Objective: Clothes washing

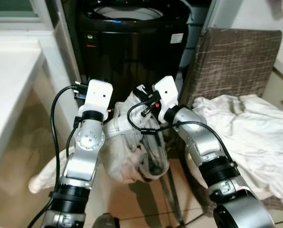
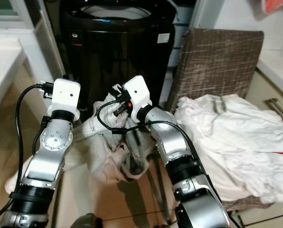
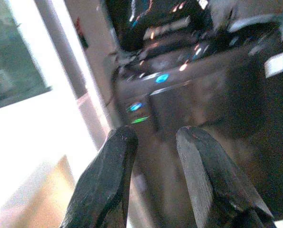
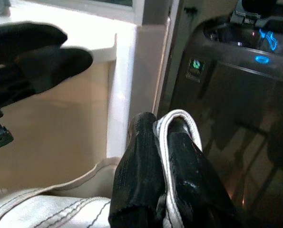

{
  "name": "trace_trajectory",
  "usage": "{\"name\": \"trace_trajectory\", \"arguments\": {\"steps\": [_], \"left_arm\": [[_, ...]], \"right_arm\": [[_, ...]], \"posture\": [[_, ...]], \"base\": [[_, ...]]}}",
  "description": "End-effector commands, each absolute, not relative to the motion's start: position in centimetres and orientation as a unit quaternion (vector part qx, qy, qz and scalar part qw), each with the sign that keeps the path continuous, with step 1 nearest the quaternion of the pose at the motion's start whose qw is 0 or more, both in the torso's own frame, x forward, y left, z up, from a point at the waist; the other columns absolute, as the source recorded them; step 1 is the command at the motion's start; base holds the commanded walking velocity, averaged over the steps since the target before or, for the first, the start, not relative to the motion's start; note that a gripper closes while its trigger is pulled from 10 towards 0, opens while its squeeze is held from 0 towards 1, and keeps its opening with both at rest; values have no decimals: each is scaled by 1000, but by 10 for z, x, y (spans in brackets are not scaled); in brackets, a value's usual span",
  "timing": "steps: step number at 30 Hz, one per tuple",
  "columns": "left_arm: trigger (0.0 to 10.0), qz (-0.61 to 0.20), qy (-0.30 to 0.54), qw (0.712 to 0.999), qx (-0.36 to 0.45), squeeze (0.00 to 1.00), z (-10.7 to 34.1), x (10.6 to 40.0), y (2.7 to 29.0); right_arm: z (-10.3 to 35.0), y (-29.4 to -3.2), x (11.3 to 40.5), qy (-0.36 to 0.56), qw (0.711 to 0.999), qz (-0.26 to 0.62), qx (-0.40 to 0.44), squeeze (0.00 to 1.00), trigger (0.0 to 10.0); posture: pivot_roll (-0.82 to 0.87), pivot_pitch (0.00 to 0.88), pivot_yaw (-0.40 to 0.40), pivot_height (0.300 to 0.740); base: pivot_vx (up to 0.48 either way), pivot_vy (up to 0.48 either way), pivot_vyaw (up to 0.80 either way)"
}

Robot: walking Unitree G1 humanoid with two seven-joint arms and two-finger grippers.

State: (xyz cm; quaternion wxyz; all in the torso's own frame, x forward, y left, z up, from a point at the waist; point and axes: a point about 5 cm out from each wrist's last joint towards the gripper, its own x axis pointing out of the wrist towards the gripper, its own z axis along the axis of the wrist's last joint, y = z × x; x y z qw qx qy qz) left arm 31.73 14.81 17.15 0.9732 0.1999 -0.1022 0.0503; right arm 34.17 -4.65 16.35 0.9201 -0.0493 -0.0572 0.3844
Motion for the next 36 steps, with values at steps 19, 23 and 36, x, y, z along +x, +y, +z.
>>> {"name": "trace_trajectory", "arguments": {"steps": [19,23,36], "left_arm": [[10000,-68,-81,976,188,0,159,314,109],[10000,-66,-81,978,183,0,160,315,108],[10000,-14,-70,980,183,0,157,319,123]], "right_arm": [[149,-106,370,-22,977,185,-107,0,10000],[148,-111,371,-23,978,171,-117,0,10000],[160,-109,371,-63,976,184,-102,0,10000]], "posture": [[-39,25,0,740],[-41,24,-1,740],[-23,3,-17,740]], "base": [[0,-48,0],[0,-465,0],[0,-20,0]]}}
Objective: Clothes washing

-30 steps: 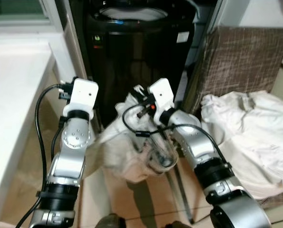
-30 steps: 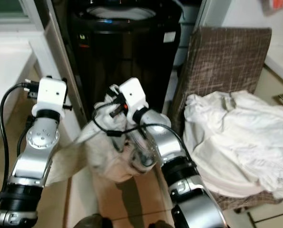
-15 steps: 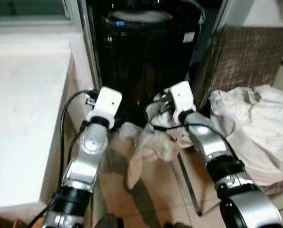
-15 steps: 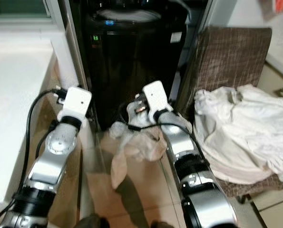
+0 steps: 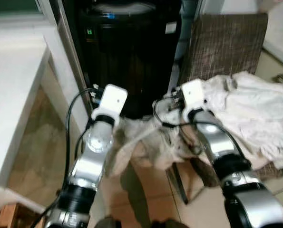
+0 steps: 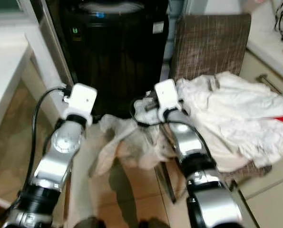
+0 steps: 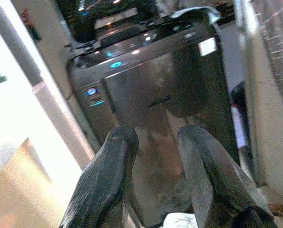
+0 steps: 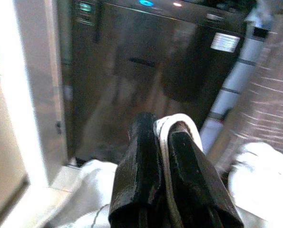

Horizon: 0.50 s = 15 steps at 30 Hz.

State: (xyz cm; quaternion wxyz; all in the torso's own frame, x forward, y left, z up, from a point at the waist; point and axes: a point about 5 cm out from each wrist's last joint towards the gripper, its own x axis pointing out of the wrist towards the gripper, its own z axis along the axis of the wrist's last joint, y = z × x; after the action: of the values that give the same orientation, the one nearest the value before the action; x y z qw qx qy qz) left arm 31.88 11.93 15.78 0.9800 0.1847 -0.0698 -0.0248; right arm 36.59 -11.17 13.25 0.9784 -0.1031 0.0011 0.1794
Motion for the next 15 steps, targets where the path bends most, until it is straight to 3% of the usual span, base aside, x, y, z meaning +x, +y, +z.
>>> {"name": "trace_trajectory", "arguments": {"steps": [1,8,15], "left_arm": [[10000,-12,-70,981,182,0,157,320,123],[10000,-14,-47,987,154,0,141,312,140],[10000,-92,-7,985,143,0,111,265,161]], "right_arm": [[160,-109,372,-63,975,184,-104,0,10000],[159,-119,375,-58,979,160,-109,0,10000],[140,-158,344,-76,987,104,-98,0,10000]], "posture": [[-22,0,-20,740],[-17,0,-30,740],[1,0,-38,740]], "base": [[0,0,0],[0,0,0],[0,0,0]]}}
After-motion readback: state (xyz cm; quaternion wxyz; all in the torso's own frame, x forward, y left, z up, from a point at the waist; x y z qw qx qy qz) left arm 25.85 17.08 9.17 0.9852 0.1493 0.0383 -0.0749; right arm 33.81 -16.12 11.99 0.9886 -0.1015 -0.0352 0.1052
